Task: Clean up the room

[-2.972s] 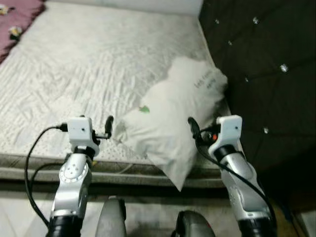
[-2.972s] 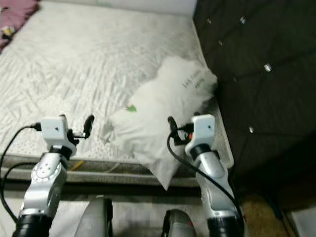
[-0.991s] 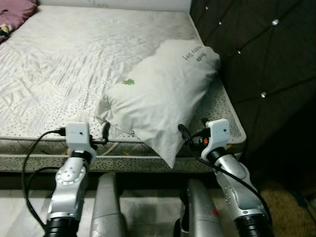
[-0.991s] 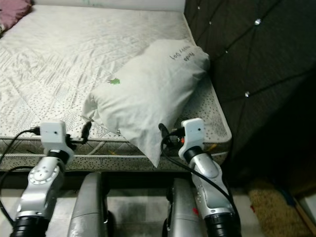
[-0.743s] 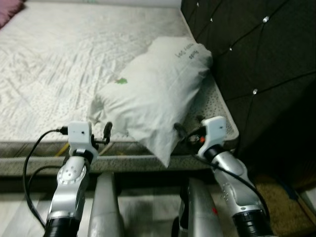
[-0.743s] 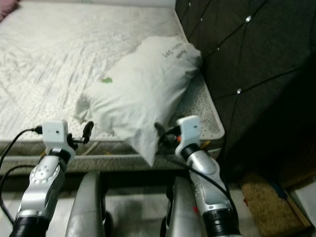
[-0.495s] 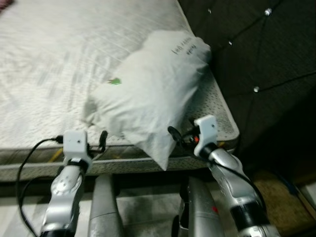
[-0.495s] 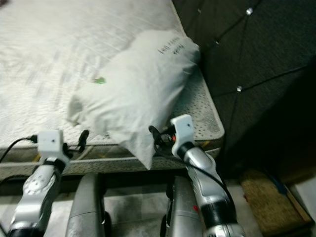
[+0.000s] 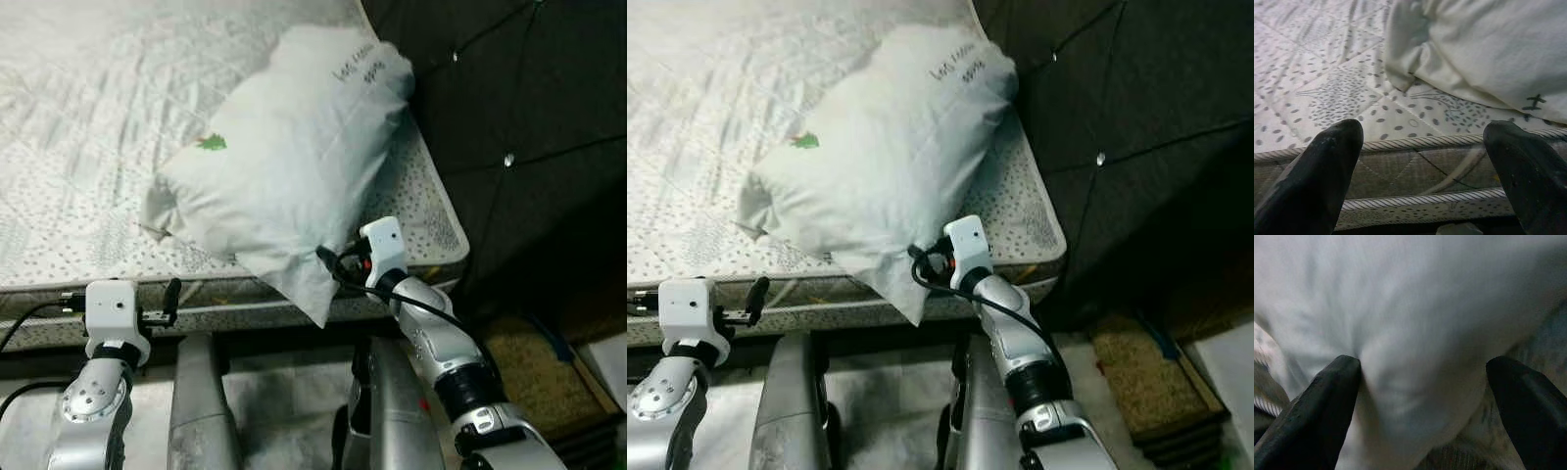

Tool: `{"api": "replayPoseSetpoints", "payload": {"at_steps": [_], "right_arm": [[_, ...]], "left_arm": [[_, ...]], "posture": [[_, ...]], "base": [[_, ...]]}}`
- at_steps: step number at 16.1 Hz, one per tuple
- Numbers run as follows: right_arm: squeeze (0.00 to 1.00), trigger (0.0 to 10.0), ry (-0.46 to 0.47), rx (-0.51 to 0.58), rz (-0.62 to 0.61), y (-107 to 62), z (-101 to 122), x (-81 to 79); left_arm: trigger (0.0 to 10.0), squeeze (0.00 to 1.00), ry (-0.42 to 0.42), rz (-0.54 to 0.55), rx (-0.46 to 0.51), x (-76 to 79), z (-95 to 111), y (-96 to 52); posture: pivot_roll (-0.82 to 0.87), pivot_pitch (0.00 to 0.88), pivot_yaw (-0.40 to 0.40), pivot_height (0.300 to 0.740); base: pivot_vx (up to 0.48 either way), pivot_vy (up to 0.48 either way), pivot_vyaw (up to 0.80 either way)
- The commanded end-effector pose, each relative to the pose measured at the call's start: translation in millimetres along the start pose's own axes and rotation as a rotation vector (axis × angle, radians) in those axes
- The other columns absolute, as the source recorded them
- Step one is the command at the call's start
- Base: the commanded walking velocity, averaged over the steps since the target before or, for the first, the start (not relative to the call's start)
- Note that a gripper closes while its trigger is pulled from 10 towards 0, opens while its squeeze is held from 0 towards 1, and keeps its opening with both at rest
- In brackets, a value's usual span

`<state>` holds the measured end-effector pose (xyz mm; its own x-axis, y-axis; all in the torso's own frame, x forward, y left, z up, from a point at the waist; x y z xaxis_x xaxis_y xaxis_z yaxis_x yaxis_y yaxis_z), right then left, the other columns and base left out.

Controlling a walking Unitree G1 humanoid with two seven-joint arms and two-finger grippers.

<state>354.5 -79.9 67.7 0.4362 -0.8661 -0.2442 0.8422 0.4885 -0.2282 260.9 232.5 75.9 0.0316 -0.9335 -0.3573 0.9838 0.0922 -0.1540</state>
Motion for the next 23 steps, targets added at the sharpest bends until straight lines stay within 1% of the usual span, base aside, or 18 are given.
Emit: {"api": "replayPoseSetpoints", "payload": {"at_steps": [1, 2, 4, 6, 7, 8, 9, 11, 13, 15, 17, 18, 19, 21, 23], "right_arm": [[0.0, 10.0, -0.001, -0.058, -0.003, -0.2, -12.5, 3.4], [0.0, 10.0, -0.015, -0.078, 0.007, 2.3, -17.3, 1.1], [0.0, 10.0, 0.002, -0.089, 0.018, 7.8, -17.4, -4.0], [0.0, 10.0, 0.022, -0.089, 0.05, 14.6, -15.1, -13.2], [0.0, 10.0, 0.032, -0.08, 0.081, 19.1, -11.0, -20.9], [0.0, 7.4, 0.045, -0.069, 0.087, 21.1, -7.9, -23.0], [0.0, 0.0, 0.084, -0.044, 0.09, 24.9, -1.5, -26.2], [0.0, 0.0, 0.183, 0.003, 0.081, 34.9, 13.8, -31.9], [0.0, 0.0, 0.224, 0.015, 0.076, 38.5, 18.4, -33.4], [0.0, 0.0, 0.24, 0.033, 0.065, 41.7, 24.1, -32.3], [0.0, 0.0, 0.254, 0.044, 0.04, 43.2, 28.6, -27.2], [0.0, 0.0, 0.282, 0.054, 0.021, 43.3, 31.6, -21.5], [0.0, 0.0, 0.287, 0.056, 0.013, 42.9, 33.0, -18.4], [0.0, 0.0, 0.27, 0.062, -0.009, 42.4, 37.9, -9.2], [0.0, 0.0, 0.236, 0.086, -0.046, 41.4, 50.3, 4.0]], "left_arm": [[10.0, 0.0, 0.008, -0.023, 0.014, 3.1, 6.3, -2.3], [10.0, 0.0, 0.016, -0.03, 0.016, 3.3, 8.6, -2.3], [10.0, 0.0, 0.013, -0.023, 0.018, 1.3, 11.8, -0.2], [10.0, 0.0, 0.013, -0.026, 0.014, 1.5, 11.3, -0.6], [10.0, 0.0, 0.014, -0.029, 0.01, 1.9, 10.3, -0.2], [10.0, 0.0, 0.014, -0.031, 0.01, 2.5, 10.4, 0.3], [10.0, 0.0, 0.015, -0.036, 0.011, 3.3, 10.9, 1.4], [10.0, 0.0, 0.018, -0.042, 0.014, 3.7, 13.4, 4.8], [10.0, 0.0, 0.019, -0.04, 0.014, 2.4, 14.4, 5.5], [10.0, 0.0, 0.021, -0.031, 0.016, 0.6, 15.0, 5.6], [10.0, 0.0, 0.019, -0.022, 0.017, -0.4, 15.6, 7.5], [10.0, 0.0, 0.016, -0.014, 0.02, -0.6, 16.0, 8.2], [10.0, 0.0, 0.013, -0.011, 0.02, -0.8, 15.9, 8.3], [10.0, 0.0, 0.009, -0.01, 0.021, 1.0, 16.3, 9.9], [10.0, 0.0, 0.005, -0.011, 0.024, 2.6, 16.9, 11.5]], "posture": [[0.13, 0.229, -0.099, 0.533], [0.13, 0.227, -0.098, 0.523], [0.14, 0.222, -0.095, 0.523], [0.14, 0.211, -0.092, 0.523], [0.14, 0.206, -0.089, 0.523], [0.14, 0.202, -0.088, 0.523], [0.14, 0.198, -0.085, 0.523], [0.15, 0.189, -0.084, 0.523], [0.15, 0.183, -0.086, 0.523], [0.16, 0.178, -0.09, 0.523], [0.15, 0.182, -0.092, 0.523], [0.15, 0.172, -0.098, 0.523], [0.15, 0.172, -0.098, 0.523], [0.15, 0.162, -0.103, 0.523], [0.14, 0.156, -0.104, 0.523]], "base": [[0.0, 0.0, 0.0], [0.0, 0.0, 0.0], [0.0, 0.0, 0.0], [0.0, 0.0, 0.0], [0.0, 0.0, 0.0], [0.0, 0.0, 0.0], [0.0, 0.0, 0.0], [0.0, 0.0, 0.0], [0.0, 0.0, 0.0], [0.0, 0.0, 0.0], [0.0, 0.0, 0.0], [0.0, 0.0, 0.0], [0.0, 0.0, 0.0], [0.0, 0.0, 0.0], [0.0, 0.0, 0.0]]}}
Point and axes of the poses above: a point about 5 cm out from each wrist's last joint towards the gripper, its own y axis pointing out of the wrist towards the gripper, its own z axis along the axis of the wrist's last joint, x = y × z, the point moved 4 cm from there along y, pointing out of the wrist towards the gripper, and after that the axes turned 13 degrees about y, right-handed, at the moved point
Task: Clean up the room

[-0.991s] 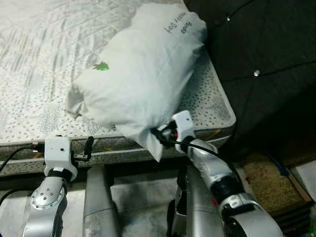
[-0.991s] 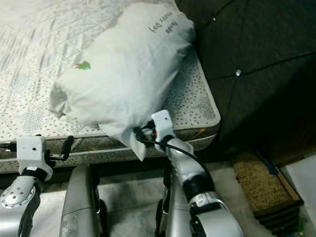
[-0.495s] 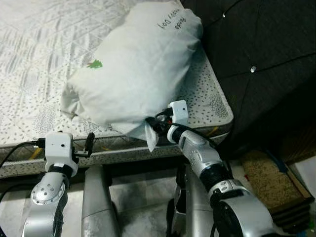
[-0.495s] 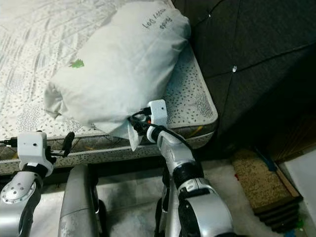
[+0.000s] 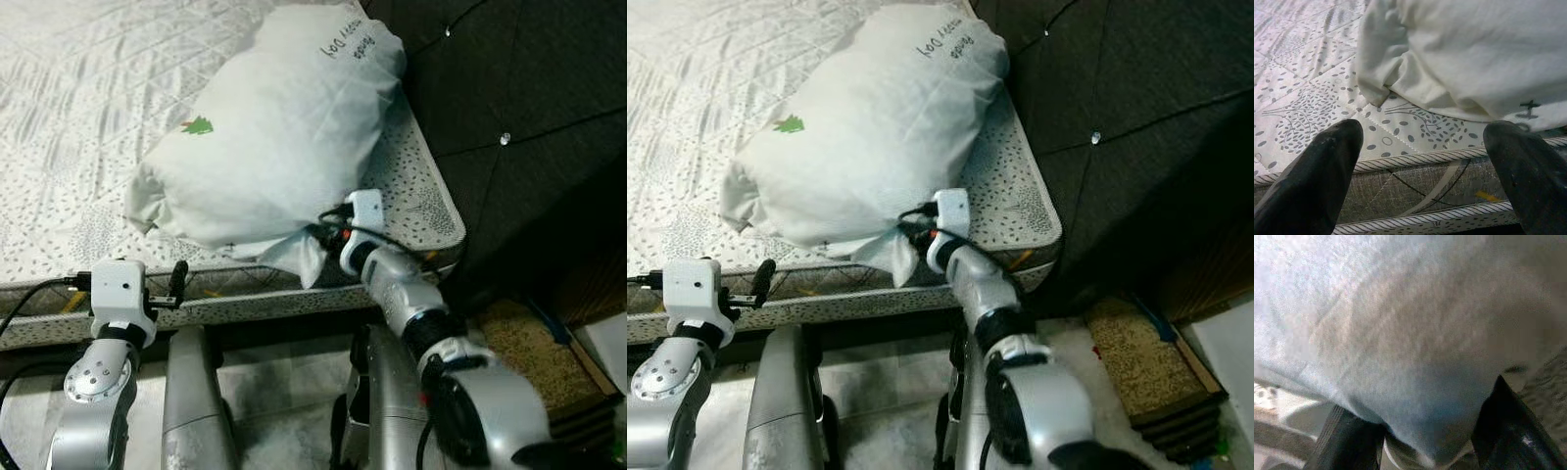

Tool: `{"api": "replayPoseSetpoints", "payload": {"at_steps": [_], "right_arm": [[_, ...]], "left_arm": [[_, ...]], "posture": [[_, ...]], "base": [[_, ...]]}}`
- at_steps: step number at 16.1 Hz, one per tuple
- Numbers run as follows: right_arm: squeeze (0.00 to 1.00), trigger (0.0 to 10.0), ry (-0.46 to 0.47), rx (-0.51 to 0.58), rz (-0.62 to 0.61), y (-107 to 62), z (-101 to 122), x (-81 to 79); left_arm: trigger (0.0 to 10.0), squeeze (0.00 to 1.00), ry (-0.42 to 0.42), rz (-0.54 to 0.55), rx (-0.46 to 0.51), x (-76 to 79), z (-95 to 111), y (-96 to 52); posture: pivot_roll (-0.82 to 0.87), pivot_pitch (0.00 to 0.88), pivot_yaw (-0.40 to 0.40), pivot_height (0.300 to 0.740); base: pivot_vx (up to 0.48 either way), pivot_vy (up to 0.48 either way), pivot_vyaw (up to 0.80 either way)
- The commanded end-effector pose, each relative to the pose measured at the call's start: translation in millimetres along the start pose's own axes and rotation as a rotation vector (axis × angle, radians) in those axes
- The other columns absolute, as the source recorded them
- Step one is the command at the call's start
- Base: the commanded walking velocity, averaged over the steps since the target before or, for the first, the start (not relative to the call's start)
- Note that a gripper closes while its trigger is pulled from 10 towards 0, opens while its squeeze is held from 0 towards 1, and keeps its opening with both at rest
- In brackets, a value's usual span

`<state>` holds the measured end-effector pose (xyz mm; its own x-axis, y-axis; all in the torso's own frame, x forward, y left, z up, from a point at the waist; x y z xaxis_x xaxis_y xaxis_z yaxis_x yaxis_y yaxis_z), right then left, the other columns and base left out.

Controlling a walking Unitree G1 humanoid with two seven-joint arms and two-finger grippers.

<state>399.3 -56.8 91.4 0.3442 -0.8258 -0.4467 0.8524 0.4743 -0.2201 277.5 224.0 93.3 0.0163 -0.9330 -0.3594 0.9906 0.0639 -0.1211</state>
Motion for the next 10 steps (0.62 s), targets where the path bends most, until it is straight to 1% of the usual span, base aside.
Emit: {"api": "replayPoseSetpoints", "payload": {"at_steps": [1, 2, 3, 6, 8, 9, 10], "right_arm": [[0.0, 0.0, -0.046, 0.129, -0.076, -4.4, 45.2, 19.9], [0.0, 0.0, -0.056, 0.144, -0.088, -5.4, 52.2, 23.1], [0.0, 0.0, -0.117, 0.221, -0.153, -13.1, 88.6, 38.9], [0.0, 0.0, -0.175, 0.326, -0.262, -34.0, 138.8, 66.4], [0.0, 0.0, -0.225, 0.344, -0.306, -45.3, 155.6, 79.3], [0.0, 0.0, -0.272, 0.362, -0.354, -56.9, 168.4, 91.3], [0.0, 0.0, -0.297, 0.367, -0.375, -61.5, 172.9, 95.8]], "left_arm": [[10.0, 0.0, -0.003, 0.005, -0.014, 1.5, -4.1, 0.2], [10.0, 0.0, -0.004, 0.006, -0.013, 1.9, -3.9, 0.6], [10.0, 0.0, -0.006, 0.009, -0.01, 2.3, -3.6, 1.9], [10.0, 0.0, -0.009, 0.014, -0.007, 2.9, -3.3, 4.5], [10.0, 0.0, -0.01, 0.018, -0.005, 3.3, -3.3, 6.6], [10.0, 0.0, -0.011, 0.022, -0.003, 3.2, -3.3, 7.9], [10.0, 0.0, -0.012, 0.024, -0.002, 3.2, -3.2, 8.7]], "posture": [[0.14, 0.15, -0.106, 0.523], [0.14, 0.149, -0.107, 0.523], [0.13, 0.144, -0.11, 0.523], [0.12, 0.136, -0.114, 0.523], [0.12, 0.128, -0.116, 0.523], [0.11, 0.126, -0.117, 0.523], [0.11, 0.123, -0.118, 0.523]], "base": [[0.0, 0.0, 0.0], [0.0, 0.0, 0.0], [0.0, 0.0, 0.0], [0.0, 0.0, 0.0], [0.0, 0.0, 0.0], [0.0, 0.0, 0.0], [0.0, 0.0, 0.0]]}}
Point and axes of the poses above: a point about 5 cm out from each wrist's last joint towards the gripper, its own y axis pointing out of the wrist towards the gripper, its own z axis along the axis of the wrist's last joint, x = y × z, the point moved 4 cm from there along y, pointing out of the wrist towards the gripper, and after that the axes turned 13 degrees about y, right-handed, at the moved point
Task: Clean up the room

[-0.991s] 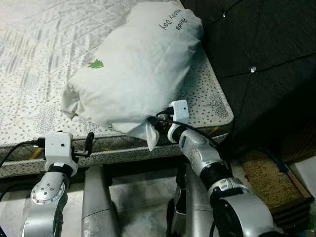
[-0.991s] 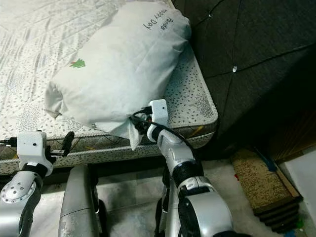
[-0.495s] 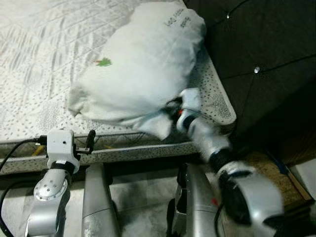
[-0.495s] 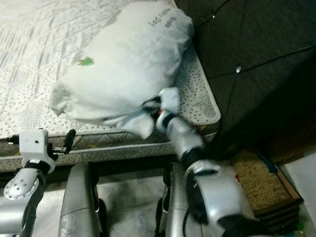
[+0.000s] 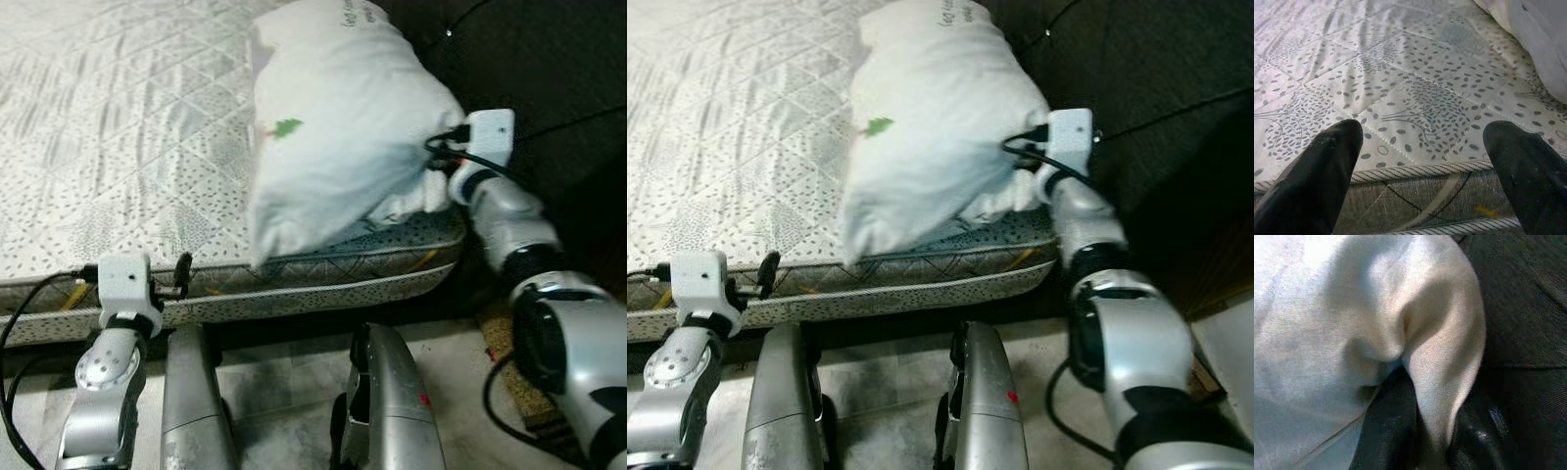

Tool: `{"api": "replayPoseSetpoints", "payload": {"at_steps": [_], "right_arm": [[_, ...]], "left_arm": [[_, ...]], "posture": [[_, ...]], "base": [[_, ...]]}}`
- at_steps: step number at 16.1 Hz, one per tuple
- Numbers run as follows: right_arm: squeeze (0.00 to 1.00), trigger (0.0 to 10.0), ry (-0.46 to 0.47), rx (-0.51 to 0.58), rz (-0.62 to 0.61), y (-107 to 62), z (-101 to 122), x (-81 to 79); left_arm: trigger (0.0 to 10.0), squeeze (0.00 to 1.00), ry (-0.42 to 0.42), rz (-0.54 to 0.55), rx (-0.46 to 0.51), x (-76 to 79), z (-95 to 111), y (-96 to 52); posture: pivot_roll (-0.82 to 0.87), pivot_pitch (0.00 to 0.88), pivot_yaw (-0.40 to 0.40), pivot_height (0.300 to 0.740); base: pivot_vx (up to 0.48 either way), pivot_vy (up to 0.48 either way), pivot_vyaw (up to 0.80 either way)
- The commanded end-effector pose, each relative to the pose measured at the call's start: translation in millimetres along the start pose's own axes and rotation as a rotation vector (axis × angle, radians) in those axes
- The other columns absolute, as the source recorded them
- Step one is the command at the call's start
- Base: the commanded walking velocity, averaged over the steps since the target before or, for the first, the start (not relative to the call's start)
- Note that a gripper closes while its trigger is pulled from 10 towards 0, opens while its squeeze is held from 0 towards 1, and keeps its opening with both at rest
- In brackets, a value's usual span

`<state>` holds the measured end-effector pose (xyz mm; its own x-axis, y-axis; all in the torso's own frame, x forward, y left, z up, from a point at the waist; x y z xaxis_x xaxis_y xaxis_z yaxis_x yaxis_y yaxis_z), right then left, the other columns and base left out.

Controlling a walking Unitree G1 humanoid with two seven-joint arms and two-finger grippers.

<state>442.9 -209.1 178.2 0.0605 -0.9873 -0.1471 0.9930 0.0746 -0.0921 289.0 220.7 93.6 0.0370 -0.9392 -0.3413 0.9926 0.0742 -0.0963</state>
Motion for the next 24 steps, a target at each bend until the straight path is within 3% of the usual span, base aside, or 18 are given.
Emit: {"api": "replayPoseSetpoints", "payload": {"at_steps": [1, 3, 8, 10, 13, 16, 18, 20, 24], "right_arm": [[0.0, 0.0, -0.045, 0.12, -0.05, -1.8, 38.4, 16.3], [0.0, 0.0, -0.058, 0.1, -0.143, -11.7, 34.7, 47.6], [0.0, 0.0, -0.07, -0.045, -0.282, -34.6, -28.0, 82.1], [0.0, 0.0, -0.027, -0.062, -0.311, -41.3, -47.7, 83.8], [0.0, 0.0, 0.022, -0.078, -0.266, -42.0, -74.1, 61.0], [0.0, 0.0, 0.012, -0.081, -0.251, -40.0, -76.4, 53.8], [0.0, 0.0, -0.003, -0.077, -0.241, -34.6, -66.7, 51.4], [0.0, 0.0, -0.071, -0.063, -0.295, -28.4, -39.2, 63.7], [0.0, 0.0, -0.107, 0.017, -0.397, -31.7, 2.9, 91.2]], "left_arm": [[10.0, 0.0, 0.01, 0.008, -0.021, -0.1, -6.0, -1.3], [10.0, 0.0, 0.01, 0.012, -0.02, 0.0, -6.1, 1.0], [10.0, 0.0, 0.02, 0.015, -0.018, -2.1, -7.6, 3.8], [10.0, 0.0, 0.025, 0.007, -0.016, -0.8, -7.2, 5.3], [10.0, 0.0, 0.04, -0.009, 0.003, -0.3, -1.5, 15.2], [10.0, 0.0, 0.045, -0.007, 0.008, -2.2, -0.1, 18.6], [10.0, 0.0, 0.049, -0.006, 0.01, -1.9, -0.2, 19.3], [10.0, 0.0, 0.052, 0.0, 0.017, -2.7, 1.3, 21.9], [10.0, 0.0, 0.051, 0.018, 0.015, -5.9, -0.1, 20.4]], "posture": [[0.11, 0.119, -0.118, 0.523], [0.1, 0.116, -0.118, 0.523], [0.09, 0.104, -0.103, 0.523], [0.08, 0.097, -0.089, 0.523], [0.08, 0.084, -0.071, 0.523], [0.08, 0.07, -0.066, 0.523], [0.08, 0.062, -0.064, 0.523], [0.09, 0.053, -0.073, 0.523], [0.1, 0.05, -0.079, 0.523]], "base": [[0.0, 0.0, 0.0], [0.0, 0.0, 0.0], [0.0, 0.0, 0.0], [0.0, 0.0, 0.0], [0.0, 0.0, 0.0], [0.0, 0.0, 0.0], [0.0, 0.0, 0.0], [0.0, 0.0, 0.0], [0.0, 0.0, 0.0]]}}
Point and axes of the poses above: a point about 5 cm out from each wrist's last joint towards the gripper, its own y axis pointing out of the wrist towards the gripper, its own z axis along the axis of the wrist's last joint, x = y × z, the point moved 4 cm from there along y, pointing out of the wrist towards the gripper, and after that the axes turned 13 degrees about y, right-handed, at the moved point
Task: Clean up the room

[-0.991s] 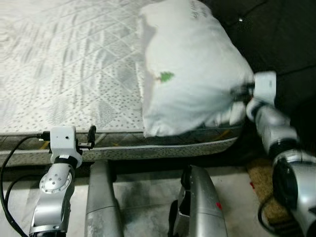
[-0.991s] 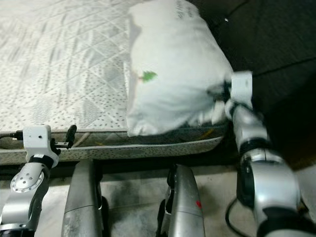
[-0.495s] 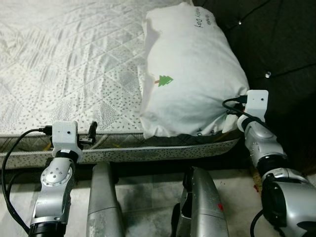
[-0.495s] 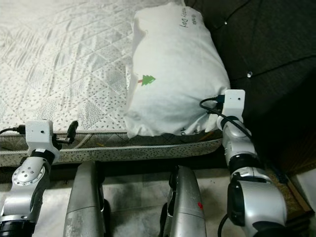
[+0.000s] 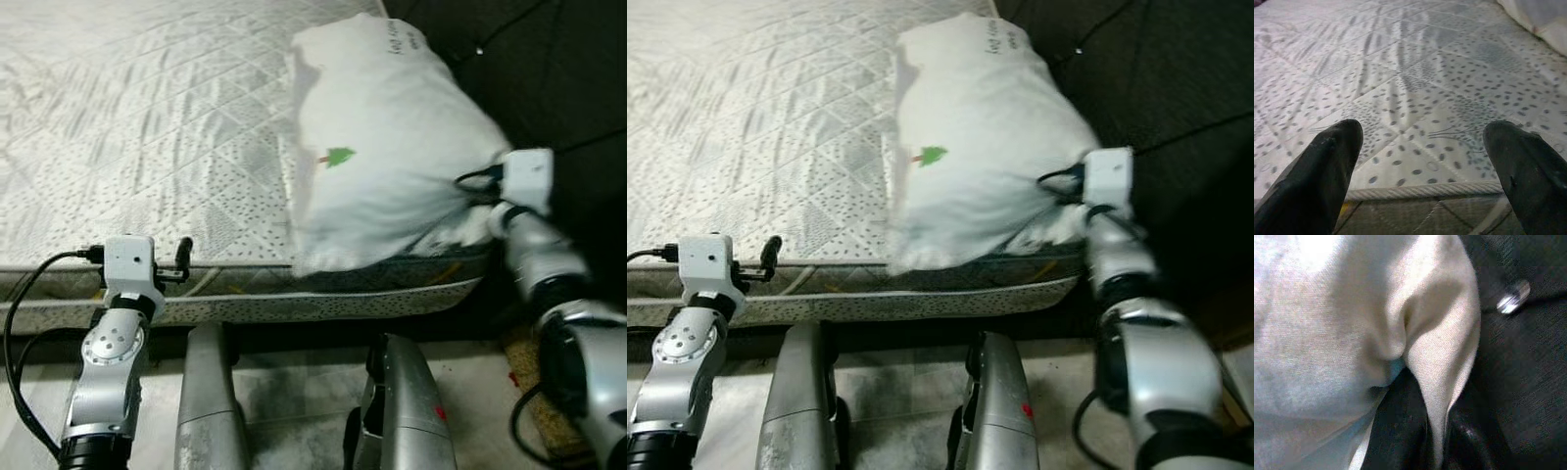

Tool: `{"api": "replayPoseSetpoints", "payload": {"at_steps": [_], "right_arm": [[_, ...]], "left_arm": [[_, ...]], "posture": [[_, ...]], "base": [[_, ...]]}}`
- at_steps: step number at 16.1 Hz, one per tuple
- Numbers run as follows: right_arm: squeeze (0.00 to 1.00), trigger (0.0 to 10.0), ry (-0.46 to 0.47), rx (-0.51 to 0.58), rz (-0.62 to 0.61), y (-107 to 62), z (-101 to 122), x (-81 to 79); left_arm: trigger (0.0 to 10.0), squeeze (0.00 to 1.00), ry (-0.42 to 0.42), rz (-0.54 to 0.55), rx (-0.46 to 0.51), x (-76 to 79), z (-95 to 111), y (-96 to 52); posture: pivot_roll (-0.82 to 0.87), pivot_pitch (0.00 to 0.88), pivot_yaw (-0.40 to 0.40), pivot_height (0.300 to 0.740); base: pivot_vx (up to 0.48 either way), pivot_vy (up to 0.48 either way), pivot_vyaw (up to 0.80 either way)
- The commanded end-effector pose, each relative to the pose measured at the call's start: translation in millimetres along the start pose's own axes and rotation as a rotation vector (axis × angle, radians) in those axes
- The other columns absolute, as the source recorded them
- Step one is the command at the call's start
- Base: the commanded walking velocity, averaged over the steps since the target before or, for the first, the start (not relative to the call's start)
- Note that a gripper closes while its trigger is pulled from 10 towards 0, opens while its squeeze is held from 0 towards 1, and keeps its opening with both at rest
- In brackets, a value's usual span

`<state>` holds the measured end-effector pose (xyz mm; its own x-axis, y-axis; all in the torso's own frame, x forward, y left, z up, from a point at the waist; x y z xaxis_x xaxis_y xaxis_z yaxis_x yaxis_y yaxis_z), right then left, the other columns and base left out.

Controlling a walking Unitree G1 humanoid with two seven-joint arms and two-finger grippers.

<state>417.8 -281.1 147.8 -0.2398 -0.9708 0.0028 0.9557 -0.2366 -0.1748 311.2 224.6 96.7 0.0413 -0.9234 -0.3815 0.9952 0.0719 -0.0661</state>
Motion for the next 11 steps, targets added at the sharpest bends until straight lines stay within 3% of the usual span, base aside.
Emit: {"api": "replayPoseSetpoints", "payload": {"at_steps": [1, 4, 5, 6, 7, 11], "right_arm": [[0.0, 0.0, 0.002, 0.1, -0.12, -0.3, 36.5, 34.8], [0.0, 0.0, 0.003, 0.119, -0.167, -2.9, 44.8, 53.1], [0.0, 0.5, 0.002, 0.11, -0.156, -3.1, 41.0, 52.5], [0.16, 10.0, 0.012, 0.092, -0.121, -2.8, 34.5, 47.6], [1.0, 10.0, 0.043, 0.071, -0.074, -2.6, 26.1, 40.8], [1.0, 10.0, 0.019, 0.025, 0.058, -3.8, 2.1, 14.7]], "left_arm": [[10.0, 0.0, 0.008, 0.009, -0.015, -1.2, -5.5, -2.4], [10.0, 0.0, 0.008, 0.008, -0.015, -0.3, -5.2, -0.7], [10.0, 0.0, 0.007, 0.007, -0.013, 0.2, -4.6, 0.0], [10.0, 0.0, 0.007, 0.006, -0.011, 0.8, -3.7, 0.9], [10.0, 0.0, 0.006, 0.004, -0.009, 1.5, -3.2, 1.5], [10.0, 0.0, 0.006, -0.003, -0.008, 2.9, -3.0, 2.6]], "posture": [[0.1, 0.05, -0.079, 0.523], [0.09, 0.052, -0.078, 0.523], [0.09, 0.052, -0.078, 0.523], [0.08, 0.053, -0.073, 0.523], [0.08, 0.053, -0.073, 0.523], [0.07, 0.052, -0.067, 0.523]], "base": [[0.0, 0.0, 0.0], [0.0, 0.0, 0.0], [0.0, 0.0, 0.0], [0.0, 0.0, 0.0], [0.0, 0.0, 0.0], [0.0, 0.0, 0.0]]}}
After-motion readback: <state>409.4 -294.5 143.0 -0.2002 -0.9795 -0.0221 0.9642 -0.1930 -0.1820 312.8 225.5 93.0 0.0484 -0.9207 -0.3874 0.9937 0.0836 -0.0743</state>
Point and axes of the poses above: a point about 5 cm out from each wrist's last joint towards the gripper, its own y axis pointing out of the wrist towards the gripper, its own z axis along the axis of the wrist's last joint, x = y × z, the point moved 4 cm from there along y, pointing out of the wrist towards the gripper, and after that the axes turned 13 degrees about y, right-handed, at the moved point
